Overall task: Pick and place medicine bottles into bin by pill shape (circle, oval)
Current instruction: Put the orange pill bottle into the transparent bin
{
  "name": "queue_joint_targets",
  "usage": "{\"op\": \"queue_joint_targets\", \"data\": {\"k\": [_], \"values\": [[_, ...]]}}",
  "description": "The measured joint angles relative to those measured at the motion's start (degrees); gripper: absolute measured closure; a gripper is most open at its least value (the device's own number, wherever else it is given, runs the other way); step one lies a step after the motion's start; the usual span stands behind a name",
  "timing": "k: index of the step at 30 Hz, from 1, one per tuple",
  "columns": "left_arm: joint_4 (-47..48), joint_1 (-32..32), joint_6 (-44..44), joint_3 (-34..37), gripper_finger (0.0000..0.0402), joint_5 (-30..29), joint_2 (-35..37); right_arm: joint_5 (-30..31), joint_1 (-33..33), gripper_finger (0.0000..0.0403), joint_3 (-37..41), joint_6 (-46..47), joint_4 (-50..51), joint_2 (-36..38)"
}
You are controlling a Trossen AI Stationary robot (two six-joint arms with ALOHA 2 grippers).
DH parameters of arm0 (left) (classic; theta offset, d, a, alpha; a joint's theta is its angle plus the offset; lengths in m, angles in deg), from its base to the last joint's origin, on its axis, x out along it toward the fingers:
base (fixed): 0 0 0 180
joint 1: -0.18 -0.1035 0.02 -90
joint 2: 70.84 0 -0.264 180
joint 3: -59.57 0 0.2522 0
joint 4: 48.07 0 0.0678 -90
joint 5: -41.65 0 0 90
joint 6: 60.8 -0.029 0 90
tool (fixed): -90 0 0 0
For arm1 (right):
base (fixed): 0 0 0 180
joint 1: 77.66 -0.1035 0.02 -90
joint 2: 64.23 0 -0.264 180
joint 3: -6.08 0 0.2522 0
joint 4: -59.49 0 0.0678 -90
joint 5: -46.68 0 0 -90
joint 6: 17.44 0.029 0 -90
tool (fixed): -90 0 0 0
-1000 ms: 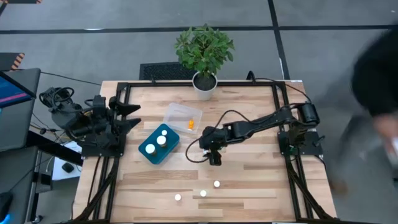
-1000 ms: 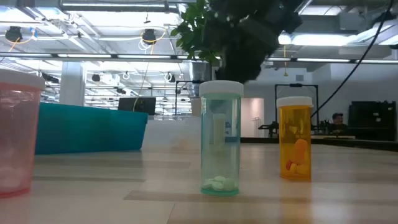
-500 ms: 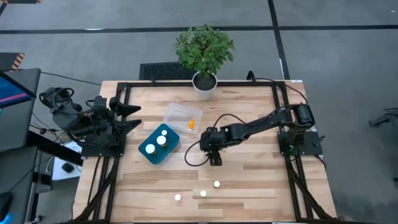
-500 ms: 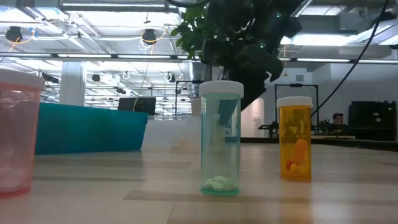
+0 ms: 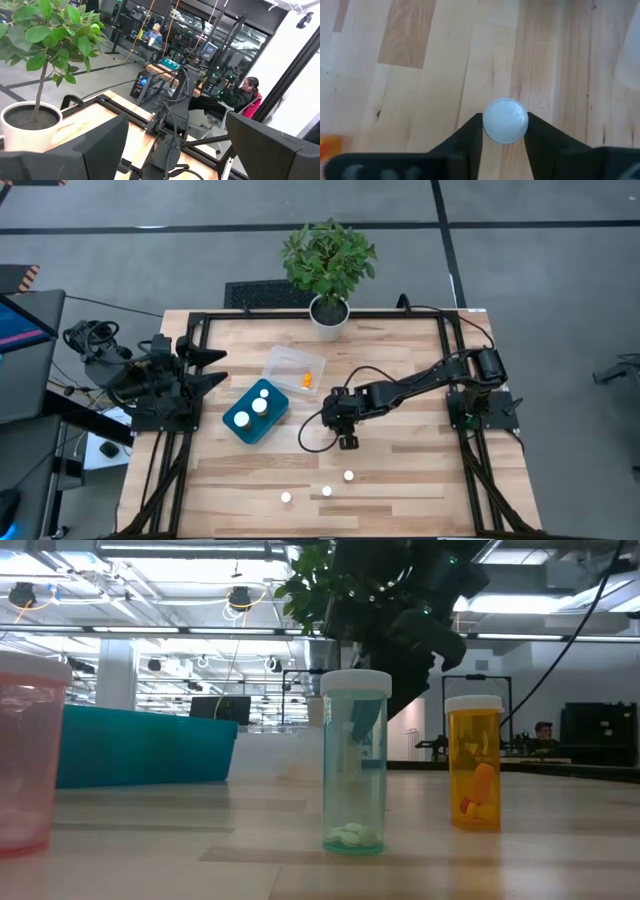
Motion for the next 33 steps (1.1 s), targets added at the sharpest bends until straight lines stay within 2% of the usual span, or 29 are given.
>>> {"op": "queue_joint_targets", "data": {"k": [3, 6, 13, 17, 21, 25, 33], "values": [[0.3, 0.0, 0.0, 0.0, 0.0074, 0.0, 0.0, 0.0, -0.1, 0.0295, 0.0, -0.1, -0.1, 0.0], [0.3, 0.0, 0.0, 0.0, 0.0074, 0.0, 0.0, 0.0, -0.1, 0.0307, 0.0, -0.1, -0.1, 0.1], [0.3, 0.0, 0.0, 0.0, 0.0074, 0.0, 0.0, 0.0, 0.0, 0.0292, -0.2, 0.9, 0.5, 0.4], [0.3, 0.0, 0.0, 0.0, 0.0074, 0.0, 0.0, 0.0, 1.0, 0.0292, -2.4, 0.0, 0.4, 3.4], [0.3, 0.0, 0.0, 0.0, 0.0074, 1.2, 0.0, 0.3, 4.4, 0.0291, -5.8, -2.0, 0.3, 7.5], [0.3, 0.0, 0.0, 0.0, 0.0074, 1.4, 0.0, 4.0, 8.9, 0.0291, -10.9, -4.1, -0.1, 8.7], [0.3, 0.0, 0.0, 0.0, 0.0074, 1.5, 0.0, 5.2, 16.3, 0.029, -20.4, -5.2, 0.6, -0.3]]}}
